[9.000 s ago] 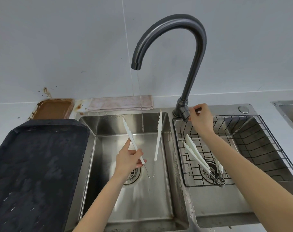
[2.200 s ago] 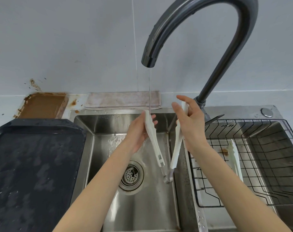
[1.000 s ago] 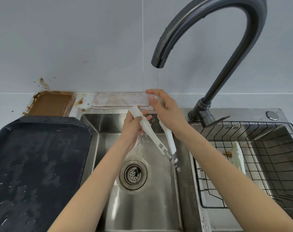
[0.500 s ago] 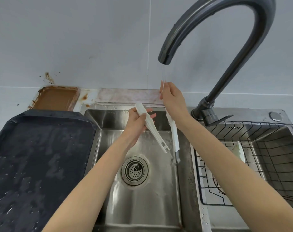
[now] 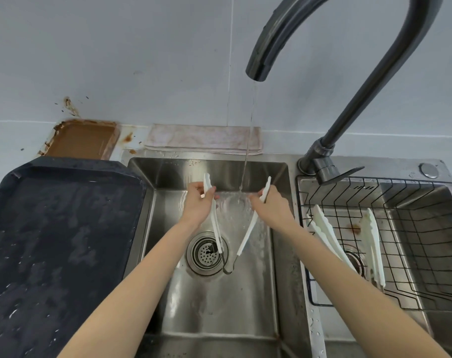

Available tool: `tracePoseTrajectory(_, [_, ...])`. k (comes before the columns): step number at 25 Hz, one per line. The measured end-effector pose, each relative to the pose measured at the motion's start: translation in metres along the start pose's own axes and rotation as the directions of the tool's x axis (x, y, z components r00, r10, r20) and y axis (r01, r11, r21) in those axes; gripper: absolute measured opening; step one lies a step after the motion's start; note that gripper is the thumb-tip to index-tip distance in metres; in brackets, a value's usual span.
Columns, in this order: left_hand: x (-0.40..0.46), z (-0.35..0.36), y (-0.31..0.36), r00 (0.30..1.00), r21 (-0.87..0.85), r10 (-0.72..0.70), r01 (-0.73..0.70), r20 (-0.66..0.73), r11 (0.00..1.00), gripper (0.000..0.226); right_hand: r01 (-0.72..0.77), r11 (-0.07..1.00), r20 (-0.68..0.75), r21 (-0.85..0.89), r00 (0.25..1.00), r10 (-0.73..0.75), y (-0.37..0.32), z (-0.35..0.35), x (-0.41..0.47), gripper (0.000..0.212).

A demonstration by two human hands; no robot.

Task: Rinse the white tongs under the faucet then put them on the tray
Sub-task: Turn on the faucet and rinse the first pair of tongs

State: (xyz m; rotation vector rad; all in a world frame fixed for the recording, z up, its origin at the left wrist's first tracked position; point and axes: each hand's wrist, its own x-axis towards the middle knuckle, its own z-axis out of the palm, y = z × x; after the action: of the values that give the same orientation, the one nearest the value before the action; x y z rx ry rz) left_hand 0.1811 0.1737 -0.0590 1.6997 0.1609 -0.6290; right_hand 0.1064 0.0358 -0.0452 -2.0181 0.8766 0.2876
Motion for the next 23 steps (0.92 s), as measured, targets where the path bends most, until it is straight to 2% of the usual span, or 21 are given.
tracePoseTrajectory(5, [0.01,0.001,-0.041,0.987,0.033,-0.155,0.156,-0.031,0.987,0.015,-0.159,0.981,0.08,0.114,0.985,0.15,0.019,0.022,0.016,0.046])
tracePoseTrajectory(11, [0.018,0.005,-0.069,0.959,0.083,-0.273,0.279,-0.08,0.957,0.021,-0.337,0.912,0.206,0.235,0.934,0.292,0.042,0.049,0.029,0.036])
tracePoseTrajectory(16, [0.023,0.009,-0.079,0.948,0.148,-0.311,0.318,-0.07,0.936,0.034,-0.385,0.921,0.176,0.065,0.912,0.369,0.058,0.066,0.04,0.038])
tracePoseTrajectory(21, [0.029,0.012,-0.079,0.927,0.118,-0.375,0.374,-0.012,0.92,0.039,-0.348,0.933,0.111,-0.093,0.927,0.357,0.061,0.073,0.051,0.041])
tracePoseTrajectory(23, [0.027,0.012,-0.079,0.917,0.115,-0.398,0.394,0.017,0.912,0.038,-0.347,0.932,0.102,-0.107,0.928,0.357,0.063,0.075,0.052,0.039])
